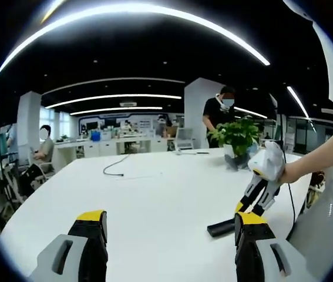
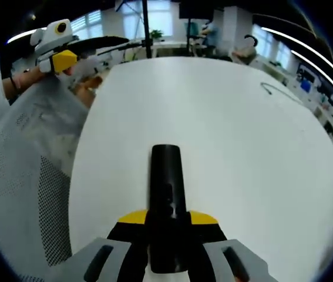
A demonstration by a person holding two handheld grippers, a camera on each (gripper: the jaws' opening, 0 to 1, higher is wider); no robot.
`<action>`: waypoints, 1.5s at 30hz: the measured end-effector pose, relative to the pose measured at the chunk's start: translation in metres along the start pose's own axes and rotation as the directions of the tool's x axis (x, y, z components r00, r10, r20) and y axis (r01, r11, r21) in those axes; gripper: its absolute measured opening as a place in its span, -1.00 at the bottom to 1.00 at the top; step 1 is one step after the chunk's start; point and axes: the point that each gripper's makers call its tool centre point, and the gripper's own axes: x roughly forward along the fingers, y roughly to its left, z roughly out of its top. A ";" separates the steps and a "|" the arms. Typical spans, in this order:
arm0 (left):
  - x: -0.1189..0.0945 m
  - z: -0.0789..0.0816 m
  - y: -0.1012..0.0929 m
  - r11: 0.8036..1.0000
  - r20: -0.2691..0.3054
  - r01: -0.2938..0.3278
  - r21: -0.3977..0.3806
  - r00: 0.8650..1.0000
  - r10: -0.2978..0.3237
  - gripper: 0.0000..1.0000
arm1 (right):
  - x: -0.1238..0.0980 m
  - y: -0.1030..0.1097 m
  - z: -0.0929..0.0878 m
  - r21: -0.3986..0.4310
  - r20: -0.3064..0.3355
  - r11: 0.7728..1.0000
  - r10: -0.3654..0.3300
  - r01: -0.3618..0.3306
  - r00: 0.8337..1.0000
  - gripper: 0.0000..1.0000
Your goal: Press the specified remote control buttons in sequence, fully releasing each button before pressing the next.
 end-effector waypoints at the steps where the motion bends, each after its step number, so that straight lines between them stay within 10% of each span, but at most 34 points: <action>1: 0.000 0.000 0.001 1.000 0.002 -0.002 -0.002 1.000 0.002 0.86 | 0.000 -0.002 0.000 0.000 -0.005 1.000 -0.001 0.001 1.000 -0.59; 45: 0.001 -0.011 -0.004 1.000 -0.056 0.023 -0.001 0.998 -0.023 0.82 | 0.004 -0.072 0.008 -0.046 -0.080 0.999 -0.008 0.004 0.997 -0.58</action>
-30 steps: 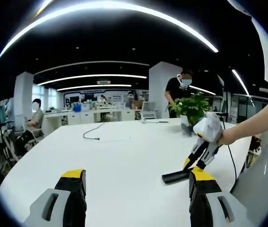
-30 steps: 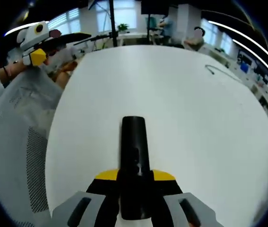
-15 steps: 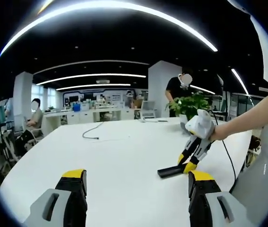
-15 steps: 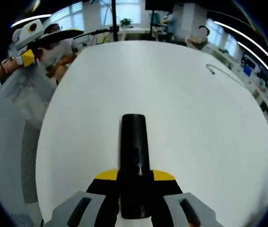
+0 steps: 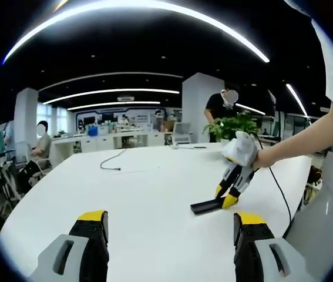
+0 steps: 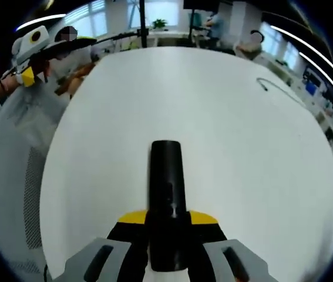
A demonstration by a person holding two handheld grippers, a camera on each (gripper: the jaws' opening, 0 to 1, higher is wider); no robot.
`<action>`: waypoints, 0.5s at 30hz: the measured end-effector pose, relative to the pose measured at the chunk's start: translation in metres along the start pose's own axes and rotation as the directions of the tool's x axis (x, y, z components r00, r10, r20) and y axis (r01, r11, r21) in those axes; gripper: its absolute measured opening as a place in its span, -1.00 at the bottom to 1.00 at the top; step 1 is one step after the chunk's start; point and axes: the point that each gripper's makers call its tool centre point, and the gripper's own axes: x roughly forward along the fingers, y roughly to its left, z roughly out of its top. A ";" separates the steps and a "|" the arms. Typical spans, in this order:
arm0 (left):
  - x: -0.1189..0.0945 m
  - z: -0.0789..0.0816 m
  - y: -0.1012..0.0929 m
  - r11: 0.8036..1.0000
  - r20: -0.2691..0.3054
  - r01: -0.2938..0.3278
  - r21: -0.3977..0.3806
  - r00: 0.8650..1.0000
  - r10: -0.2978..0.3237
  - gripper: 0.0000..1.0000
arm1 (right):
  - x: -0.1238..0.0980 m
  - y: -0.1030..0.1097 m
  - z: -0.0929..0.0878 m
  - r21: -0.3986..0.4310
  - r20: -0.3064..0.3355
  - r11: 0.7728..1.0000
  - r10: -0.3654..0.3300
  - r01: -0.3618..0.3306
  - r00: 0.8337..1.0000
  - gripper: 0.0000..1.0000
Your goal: Press the specified remote control buttons in sequence, fully releasing each button before pressing the next.
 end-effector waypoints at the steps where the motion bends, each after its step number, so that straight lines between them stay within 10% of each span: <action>1: 0.000 0.000 0.000 1.000 -0.001 0.000 -0.003 1.000 0.000 0.82 | 0.000 -0.001 0.000 0.001 -0.002 1.000 0.000 0.000 1.000 -0.58; 15: 0.000 -0.002 -0.004 1.000 -0.014 0.019 0.005 1.000 -0.019 0.80 | 0.001 -0.018 0.001 -0.015 -0.026 1.000 0.010 -0.010 1.000 -0.58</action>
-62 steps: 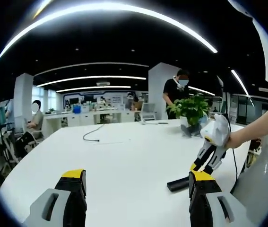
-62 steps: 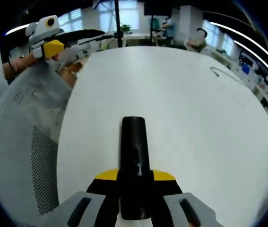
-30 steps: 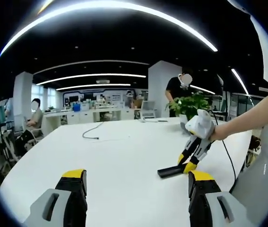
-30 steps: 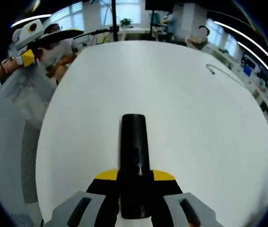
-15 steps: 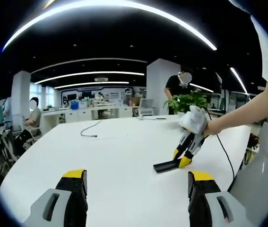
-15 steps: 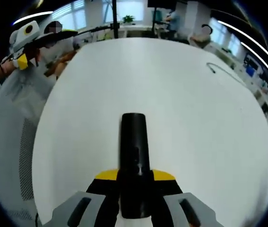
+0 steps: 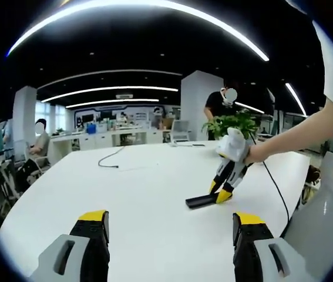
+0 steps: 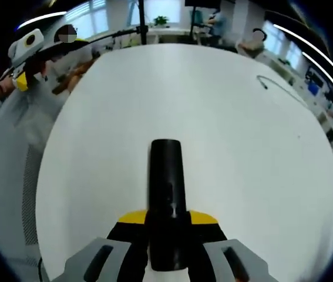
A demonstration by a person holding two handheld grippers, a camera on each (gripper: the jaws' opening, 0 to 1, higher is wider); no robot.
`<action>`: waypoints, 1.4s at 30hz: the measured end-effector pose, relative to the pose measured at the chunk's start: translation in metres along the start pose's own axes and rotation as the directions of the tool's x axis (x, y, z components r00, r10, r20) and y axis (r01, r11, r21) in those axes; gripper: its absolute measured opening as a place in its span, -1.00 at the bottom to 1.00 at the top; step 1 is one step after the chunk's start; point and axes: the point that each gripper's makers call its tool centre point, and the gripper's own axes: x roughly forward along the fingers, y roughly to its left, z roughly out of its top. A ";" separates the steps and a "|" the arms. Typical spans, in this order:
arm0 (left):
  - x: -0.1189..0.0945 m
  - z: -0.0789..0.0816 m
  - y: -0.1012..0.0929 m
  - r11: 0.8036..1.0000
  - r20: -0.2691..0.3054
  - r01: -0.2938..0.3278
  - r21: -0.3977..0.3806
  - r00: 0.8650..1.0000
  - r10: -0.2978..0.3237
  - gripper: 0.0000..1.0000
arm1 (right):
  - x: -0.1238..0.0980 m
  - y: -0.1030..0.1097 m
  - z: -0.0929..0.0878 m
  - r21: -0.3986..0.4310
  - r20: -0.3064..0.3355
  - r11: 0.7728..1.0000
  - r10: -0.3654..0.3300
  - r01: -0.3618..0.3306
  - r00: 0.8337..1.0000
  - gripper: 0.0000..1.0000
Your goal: Press the specified remote control buttons in sequence, fully releasing each button before pressing the next.
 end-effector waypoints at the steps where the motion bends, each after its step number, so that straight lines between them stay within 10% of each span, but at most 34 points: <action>1: 0.000 0.000 0.000 1.000 -0.002 -0.002 0.002 1.000 0.002 0.80 | 0.000 -0.002 0.000 0.002 0.001 1.000 0.001 -0.001 1.000 -0.58; 23: 0.001 -0.002 0.002 1.000 -0.010 -0.004 -0.015 1.000 0.004 0.77 | 0.000 -0.020 0.002 0.006 -0.002 1.000 -0.005 0.005 1.000 -0.58; 34: 0.001 -0.003 0.002 1.000 -0.019 -0.006 -0.010 1.000 0.005 0.77 | -0.001 -0.017 0.005 0.091 0.123 0.996 -0.004 -0.008 0.992 -0.46; 42: 0.001 -0.004 0.001 1.000 -0.021 0.000 -0.010 1.000 0.000 0.77 | -0.005 -0.011 0.016 0.299 0.311 0.954 -0.075 -0.023 0.948 -0.18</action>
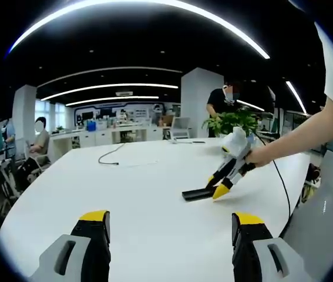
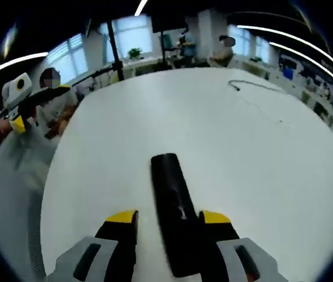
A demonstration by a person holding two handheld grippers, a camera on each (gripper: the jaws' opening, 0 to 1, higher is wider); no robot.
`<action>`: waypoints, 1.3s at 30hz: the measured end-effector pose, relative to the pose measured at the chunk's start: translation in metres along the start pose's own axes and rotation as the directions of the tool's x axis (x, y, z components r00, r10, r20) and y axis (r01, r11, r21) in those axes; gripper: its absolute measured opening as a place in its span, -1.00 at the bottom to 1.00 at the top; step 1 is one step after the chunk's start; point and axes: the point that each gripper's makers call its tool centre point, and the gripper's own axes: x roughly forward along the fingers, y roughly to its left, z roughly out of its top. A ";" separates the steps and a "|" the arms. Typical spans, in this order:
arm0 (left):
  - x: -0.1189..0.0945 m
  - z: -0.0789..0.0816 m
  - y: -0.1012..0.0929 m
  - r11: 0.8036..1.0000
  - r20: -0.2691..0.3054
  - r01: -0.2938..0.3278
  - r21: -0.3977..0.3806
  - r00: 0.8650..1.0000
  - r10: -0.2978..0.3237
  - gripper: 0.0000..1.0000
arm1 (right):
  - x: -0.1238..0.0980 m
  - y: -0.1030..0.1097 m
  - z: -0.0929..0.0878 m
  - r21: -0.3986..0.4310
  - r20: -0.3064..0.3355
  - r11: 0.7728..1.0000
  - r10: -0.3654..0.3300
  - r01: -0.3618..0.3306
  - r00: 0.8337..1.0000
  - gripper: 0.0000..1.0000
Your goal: Press the specified remote control buttons in sequence, fully releasing each button before pressing the next.
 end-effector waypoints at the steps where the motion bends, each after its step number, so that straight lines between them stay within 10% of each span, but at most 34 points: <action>1: 0.000 -0.001 0.000 1.000 -0.003 -0.001 0.003 1.000 0.001 0.76 | -0.002 0.000 0.007 0.052 0.067 0.999 -0.020 0.016 0.998 -0.12; 6: -0.001 0.001 0.001 1.000 0.008 -0.002 -0.013 1.000 0.002 0.76 | -0.021 -0.006 0.028 0.211 0.262 0.974 -0.144 0.089 0.954 0.22; 13: -0.002 0.005 0.002 1.000 0.031 -0.004 -0.031 1.000 0.005 0.79 | -0.045 0.000 0.036 0.312 0.366 0.937 -0.269 0.155 0.891 0.95; 17: -0.004 0.010 0.003 0.999 0.055 -0.009 -0.036 0.998 0.011 0.79 | -0.068 0.003 0.045 0.354 0.449 0.919 -0.328 0.171 0.831 0.98; 39: -0.011 0.018 0.015 0.996 0.097 -0.069 -0.059 0.993 0.074 0.78 | -0.149 0.069 0.016 0.332 0.460 0.856 -0.514 0.397 0.724 0.98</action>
